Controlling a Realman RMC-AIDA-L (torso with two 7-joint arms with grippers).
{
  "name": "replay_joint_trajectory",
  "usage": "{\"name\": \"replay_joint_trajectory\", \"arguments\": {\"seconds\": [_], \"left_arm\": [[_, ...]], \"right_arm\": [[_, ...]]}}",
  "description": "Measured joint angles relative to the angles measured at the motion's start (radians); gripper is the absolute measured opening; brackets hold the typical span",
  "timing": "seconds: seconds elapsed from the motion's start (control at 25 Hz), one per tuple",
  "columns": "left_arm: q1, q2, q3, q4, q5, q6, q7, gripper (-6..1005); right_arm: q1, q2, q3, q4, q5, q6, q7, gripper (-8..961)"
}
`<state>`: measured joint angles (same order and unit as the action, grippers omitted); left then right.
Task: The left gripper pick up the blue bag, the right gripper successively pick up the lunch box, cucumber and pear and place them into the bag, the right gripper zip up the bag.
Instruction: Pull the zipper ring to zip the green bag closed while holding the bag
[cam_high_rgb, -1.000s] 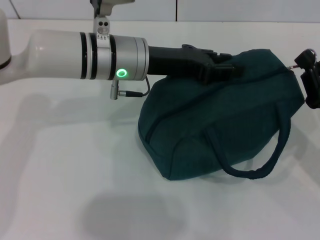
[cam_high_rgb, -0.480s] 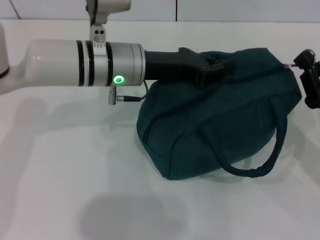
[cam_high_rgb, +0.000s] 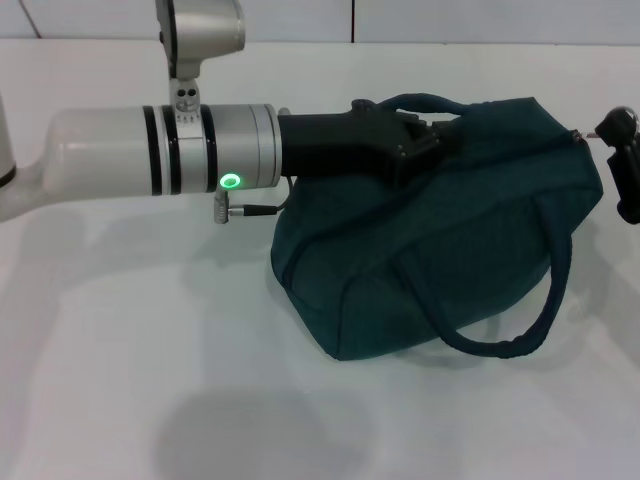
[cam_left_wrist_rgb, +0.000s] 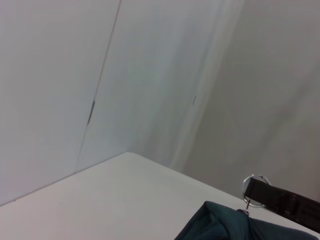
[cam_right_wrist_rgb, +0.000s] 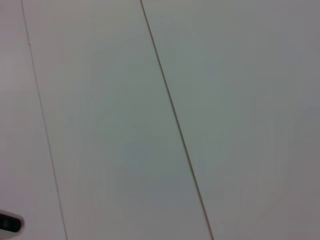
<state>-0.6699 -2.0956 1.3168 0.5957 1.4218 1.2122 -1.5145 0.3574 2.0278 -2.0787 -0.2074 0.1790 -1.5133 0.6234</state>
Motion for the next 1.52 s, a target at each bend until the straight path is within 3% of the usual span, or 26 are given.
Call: {"name": "replay_joint_trajectory", "arguments": {"seconds": [0.6, 1.12, 1.52], "left_arm": [[0.025, 0.001, 0.032, -0.016, -0.060, 0.014, 0.110, 58], [0.024, 0.002, 0.029, -0.017, -0.084, 0.004, 0.134, 54], [0.026, 0.004, 0.032, -0.017, -0.089, 0.004, 0.134, 54]], "right_arm": [[-0.007, -0.001, 0.002, 0.027, 0.048, 0.051, 0.001, 18], [0.001, -0.006, -0.006, 0.027, 0.027, 0.070, -0.010, 102], [-0.003, -0.011, -0.008, 0.033, 0.016, 0.065, -0.009, 333]]}}
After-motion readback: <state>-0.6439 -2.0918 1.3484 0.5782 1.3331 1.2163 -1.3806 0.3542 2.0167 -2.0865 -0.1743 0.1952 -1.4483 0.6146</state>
